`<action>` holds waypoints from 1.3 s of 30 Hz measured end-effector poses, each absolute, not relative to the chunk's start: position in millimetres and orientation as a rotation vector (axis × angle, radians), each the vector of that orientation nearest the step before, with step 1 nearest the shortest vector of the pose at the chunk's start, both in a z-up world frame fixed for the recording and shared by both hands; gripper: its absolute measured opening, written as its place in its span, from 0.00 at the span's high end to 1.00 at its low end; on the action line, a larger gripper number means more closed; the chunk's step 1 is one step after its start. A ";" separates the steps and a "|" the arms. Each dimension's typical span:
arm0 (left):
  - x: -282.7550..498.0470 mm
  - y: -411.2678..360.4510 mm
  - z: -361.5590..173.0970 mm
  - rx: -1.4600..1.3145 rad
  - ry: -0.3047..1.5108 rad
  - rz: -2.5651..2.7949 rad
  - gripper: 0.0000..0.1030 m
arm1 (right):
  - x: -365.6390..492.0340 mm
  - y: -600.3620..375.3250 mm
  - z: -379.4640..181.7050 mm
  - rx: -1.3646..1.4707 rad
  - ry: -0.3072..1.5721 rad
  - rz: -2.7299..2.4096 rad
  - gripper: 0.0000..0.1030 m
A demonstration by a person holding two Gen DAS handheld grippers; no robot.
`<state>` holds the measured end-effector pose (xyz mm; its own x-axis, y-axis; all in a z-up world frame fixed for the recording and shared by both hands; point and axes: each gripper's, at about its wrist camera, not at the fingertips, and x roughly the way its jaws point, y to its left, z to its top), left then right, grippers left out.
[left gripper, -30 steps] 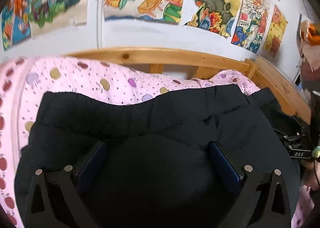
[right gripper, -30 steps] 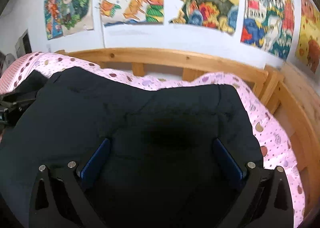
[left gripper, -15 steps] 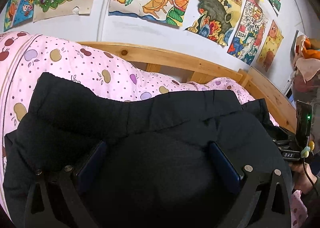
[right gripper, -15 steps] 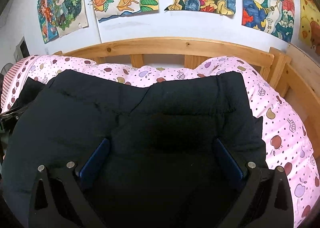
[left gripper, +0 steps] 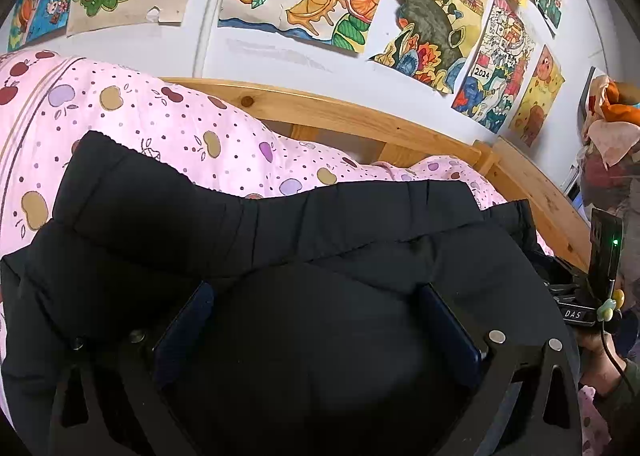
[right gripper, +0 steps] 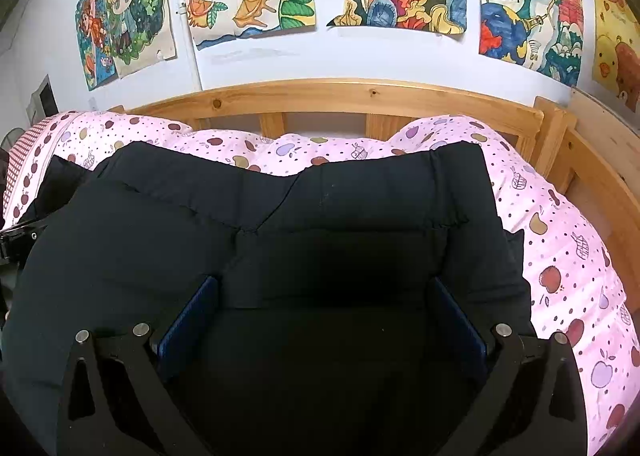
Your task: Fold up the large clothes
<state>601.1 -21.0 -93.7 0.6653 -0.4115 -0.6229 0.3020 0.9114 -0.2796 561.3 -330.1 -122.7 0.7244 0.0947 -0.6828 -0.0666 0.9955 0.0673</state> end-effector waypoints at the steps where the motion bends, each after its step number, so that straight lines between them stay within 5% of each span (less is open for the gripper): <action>1: 600.6 -20.1 -94.0 -0.159 0.735 -0.408 0.00 | 559.6 -329.6 -122.1 0.035 0.748 0.084 0.02; 19: 549.6 -0.5 -69.8 -0.183 0.531 -0.343 0.00 | 482.3 -394.0 -90.0 0.219 0.341 -0.197 0.02; 31: 523.7 62.6 -46.0 -0.234 0.565 -0.192 0.00 | 492.3 -433.1 -102.1 0.357 0.424 -0.087 0.02; 39: 519.6 90.1 -77.7 -0.206 0.715 -0.160 0.00 | 499.5 -454.6 -119.8 0.436 0.529 0.043 0.02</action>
<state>519.6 90.1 -77.7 0.7441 -0.2149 -0.6326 0.0745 0.9676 -0.2411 499.5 -454.6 -119.8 0.8645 0.1507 -0.4794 0.0711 0.9077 0.4135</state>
